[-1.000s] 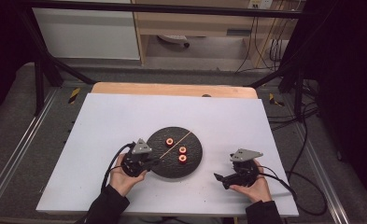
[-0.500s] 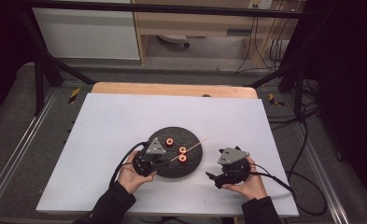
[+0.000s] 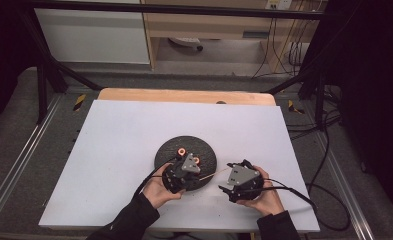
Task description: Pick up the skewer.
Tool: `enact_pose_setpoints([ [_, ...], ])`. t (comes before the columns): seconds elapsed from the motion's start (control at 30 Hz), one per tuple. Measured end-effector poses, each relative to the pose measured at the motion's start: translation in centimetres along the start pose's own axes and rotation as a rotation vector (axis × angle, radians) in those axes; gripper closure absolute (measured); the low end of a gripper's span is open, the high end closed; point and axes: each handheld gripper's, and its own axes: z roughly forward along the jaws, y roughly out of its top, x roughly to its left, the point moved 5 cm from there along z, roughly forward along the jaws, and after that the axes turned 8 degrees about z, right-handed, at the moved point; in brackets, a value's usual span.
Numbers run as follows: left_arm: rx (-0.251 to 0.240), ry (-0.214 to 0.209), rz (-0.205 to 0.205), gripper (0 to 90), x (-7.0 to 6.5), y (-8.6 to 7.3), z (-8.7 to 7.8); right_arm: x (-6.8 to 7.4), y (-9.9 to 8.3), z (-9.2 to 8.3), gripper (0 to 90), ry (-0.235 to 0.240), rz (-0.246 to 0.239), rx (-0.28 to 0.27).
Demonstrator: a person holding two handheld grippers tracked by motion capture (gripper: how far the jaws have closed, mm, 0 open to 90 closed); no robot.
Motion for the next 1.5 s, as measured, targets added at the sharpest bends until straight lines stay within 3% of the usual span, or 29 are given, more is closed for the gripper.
enact_pose_setpoints([
  [0.37,0.025,-0.037,0.052,88.3,-0.9,0.6,0.9,0.6,0.0,0.9,48.9,0.013,-0.275,0.043],
  [0.53,0.038,-0.044,0.061,88.3,-1.0,0.3,0.8,0.7,-0.4,1.3,58.6,0.016,-0.368,0.074],
  [0.83,0.044,-0.052,0.072,88.3,-0.9,-0.2,0.8,0.8,-0.7,1.4,76.8,0.024,-0.460,0.113],
  [1.07,0.044,-0.060,0.083,88.3,-1.1,-0.2,0.9,0.8,-0.9,1.3,85.4,0.016,-0.518,0.122],
  [1.37,0.049,-0.075,0.079,87.6,-0.9,-0.3,0.9,0.9,-1.0,1.2,88.5,0.020,-0.587,0.139],
  [1.5,0.099,-0.081,0.077,82.9,-0.5,-0.4,0.6,0.9,-0.7,1.2,88.7,0.016,-0.621,0.144],
])
